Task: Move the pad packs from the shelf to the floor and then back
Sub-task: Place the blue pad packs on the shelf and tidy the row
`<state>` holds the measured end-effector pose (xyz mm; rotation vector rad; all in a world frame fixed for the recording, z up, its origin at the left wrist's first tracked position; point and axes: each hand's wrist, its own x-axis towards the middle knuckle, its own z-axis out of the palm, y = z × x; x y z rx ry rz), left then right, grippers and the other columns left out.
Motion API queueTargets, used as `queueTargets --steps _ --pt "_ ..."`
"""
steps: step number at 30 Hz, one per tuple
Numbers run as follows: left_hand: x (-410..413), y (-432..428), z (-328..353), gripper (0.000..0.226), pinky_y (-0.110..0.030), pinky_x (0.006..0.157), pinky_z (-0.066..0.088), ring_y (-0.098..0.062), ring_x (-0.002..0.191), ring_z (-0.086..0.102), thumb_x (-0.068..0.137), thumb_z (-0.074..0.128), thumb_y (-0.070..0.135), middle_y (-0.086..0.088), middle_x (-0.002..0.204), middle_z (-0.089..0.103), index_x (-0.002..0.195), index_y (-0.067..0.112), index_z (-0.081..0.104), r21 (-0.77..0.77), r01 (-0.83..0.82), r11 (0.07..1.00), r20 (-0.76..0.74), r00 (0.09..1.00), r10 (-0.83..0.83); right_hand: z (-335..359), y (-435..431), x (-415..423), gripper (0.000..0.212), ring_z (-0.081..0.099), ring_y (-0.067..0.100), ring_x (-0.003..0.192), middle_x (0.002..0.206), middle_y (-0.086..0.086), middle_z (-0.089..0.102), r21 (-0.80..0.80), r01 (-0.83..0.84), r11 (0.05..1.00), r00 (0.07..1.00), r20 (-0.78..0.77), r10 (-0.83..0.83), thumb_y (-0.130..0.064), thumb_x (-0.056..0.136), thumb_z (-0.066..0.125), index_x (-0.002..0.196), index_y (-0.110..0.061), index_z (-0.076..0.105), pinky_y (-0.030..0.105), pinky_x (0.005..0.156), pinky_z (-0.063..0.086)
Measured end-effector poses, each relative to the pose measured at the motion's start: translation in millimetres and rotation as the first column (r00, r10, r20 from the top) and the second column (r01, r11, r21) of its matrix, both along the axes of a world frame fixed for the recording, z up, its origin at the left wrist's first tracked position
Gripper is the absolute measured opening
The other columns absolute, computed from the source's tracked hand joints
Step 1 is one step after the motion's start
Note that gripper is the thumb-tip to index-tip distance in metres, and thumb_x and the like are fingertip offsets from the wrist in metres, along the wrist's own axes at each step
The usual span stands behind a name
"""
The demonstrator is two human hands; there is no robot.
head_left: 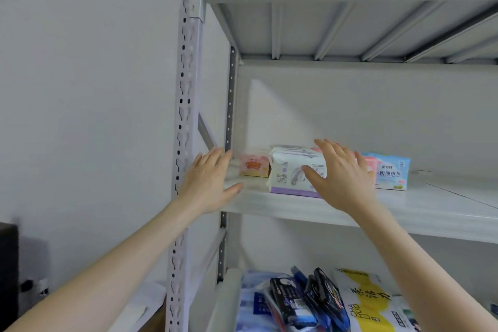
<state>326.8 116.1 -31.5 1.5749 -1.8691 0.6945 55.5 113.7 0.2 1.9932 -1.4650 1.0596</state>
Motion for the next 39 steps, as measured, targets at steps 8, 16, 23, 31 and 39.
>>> queueTargets --steps 8,16,23,31,39 --pt "6.4 -90.9 24.1 0.106 -0.04 0.116 0.028 -0.024 0.145 0.025 0.078 0.065 0.064 -0.005 0.162 0.017 0.155 0.016 0.01 0.239 0.274 0.932 -0.386 0.907 -0.168 47.1 -71.0 25.6 0.063 0.035 0.025 0.138 0.15 0.002 0.041 0.133 -0.109 0.985 0.994 -0.003 0.11 -0.053 0.093 0.046 0.147 -0.025 0.031 0.051 0.115 0.021" --pt "12.1 -168.0 35.6 0.096 -0.039 0.111 0.037 -0.019 0.135 0.043 0.072 0.081 0.046 0.006 0.147 0.045 0.149 0.024 0.028 0.325 0.478 0.816 -0.618 0.761 -0.2 87.9 -140.0 51.8 0.068 0.04 0.026 0.134 0.15 0.004 0.04 0.358 -0.215 0.909 0.97 -0.032 0.242 -0.055 0.091 0.052 0.148 -0.026 0.028 0.043 0.109 0.033" --pt "10.7 -208.9 46.5 0.054 0.003 0.062 0.038 0.024 0.08 0.054 0.071 0.086 0.02 0.042 0.086 0.061 0.097 0.052 0.051 0.395 0.557 0.731 -0.608 0.755 -0.246 113.1 -202.1 80.3 0.077 0.035 0.021 0.139 0.155 -0.001 0.032 0.632 -0.115 0.766 0.939 -0.182 0.291 -0.06 0.088 0.054 0.15 -0.029 0.021 0.038 0.112 0.027" --pt "17.1 -249.6 38.6 0.045 -0.006 0.061 0.049 0.013 0.074 0.064 0.063 0.09 0.015 0.03 0.076 0.07 0.088 0.039 0.061 0.425 0.627 0.653 -0.722 0.67 -0.173 111.5 -254.2 109.7 0.088 0.03 0.021 0.142 0.157 -0.004 0.029 0.75 0.155 0.642 0.849 -0.434 0.302 -0.064 0.083 0.058 0.152 -0.029 0.018 0.043 0.115 0.024" --pt "17.4 -250.8 35.5 0.041 -0.007 0.068 0.048 0.011 0.084 0.064 0.065 0.09 0.023 0.027 0.091 0.07 0.088 0.044 0.063 0.432 0.645 0.63 -0.758 0.638 -0.133 103.4 -276.9 123.4 0.084 0.029 0.02 0.142 0.153 -0.003 0.036 0.771 0.2 0.605 0.792 -0.49 0.363 -0.061 0.084 0.059 0.152 -0.027 0.023 0.046 0.117 0.021"
